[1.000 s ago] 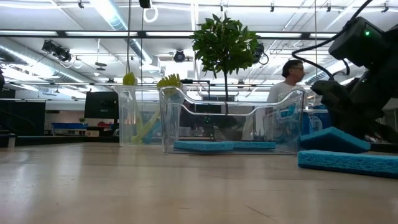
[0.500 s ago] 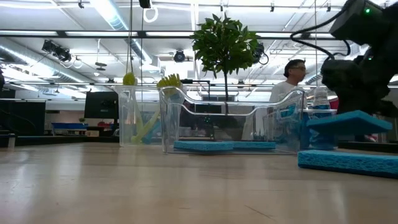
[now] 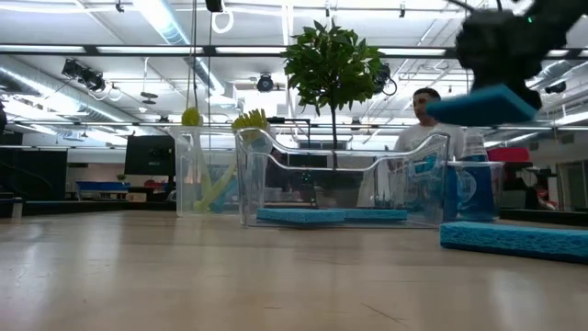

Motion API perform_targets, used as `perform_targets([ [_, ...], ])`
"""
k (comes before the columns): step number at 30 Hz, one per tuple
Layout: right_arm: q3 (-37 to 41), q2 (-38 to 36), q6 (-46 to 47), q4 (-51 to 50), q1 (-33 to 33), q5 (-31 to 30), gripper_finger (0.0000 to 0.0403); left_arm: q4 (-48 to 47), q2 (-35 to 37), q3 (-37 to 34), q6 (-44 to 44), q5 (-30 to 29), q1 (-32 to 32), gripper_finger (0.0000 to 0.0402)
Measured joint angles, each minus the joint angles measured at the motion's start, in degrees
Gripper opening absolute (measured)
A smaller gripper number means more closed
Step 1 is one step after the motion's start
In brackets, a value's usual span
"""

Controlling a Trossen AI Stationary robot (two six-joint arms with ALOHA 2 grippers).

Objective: Pick & Place Kitchen Sink Supplies
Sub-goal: Put the blue sponge into the bottom transparent bin

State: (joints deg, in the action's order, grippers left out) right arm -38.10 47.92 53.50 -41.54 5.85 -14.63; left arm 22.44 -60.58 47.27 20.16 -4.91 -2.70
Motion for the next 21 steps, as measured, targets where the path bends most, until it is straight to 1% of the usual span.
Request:
perform_targets([
  [6, -8.5, 3.3, -6.3, 0.0, 0.0, -2.1, 0.0000, 0.0, 0.0, 0.0, 0.0, 0.0, 0.0, 0.0014],
  [11, -14.2, 7.6, -11.2, 0.6, -0.3, -2.9, 0.0000, 0.0, 0.0, 0.0, 0.0, 0.0, 0.0, 0.0014],
  [15, -16.7, 12.0, -14.7, 3.6, -1.3, -2.3, 0.0000, 0.0, 0.0, 0.0, 0.0, 0.0, 0.0, 0.0014],
  [21, -17.3, 17.3, -17.1, 12.0, -2.9, -0.8, 0.0000, 0.0, 0.0, 0.0, 0.0, 1.8, 0.0, 0.0014],
])
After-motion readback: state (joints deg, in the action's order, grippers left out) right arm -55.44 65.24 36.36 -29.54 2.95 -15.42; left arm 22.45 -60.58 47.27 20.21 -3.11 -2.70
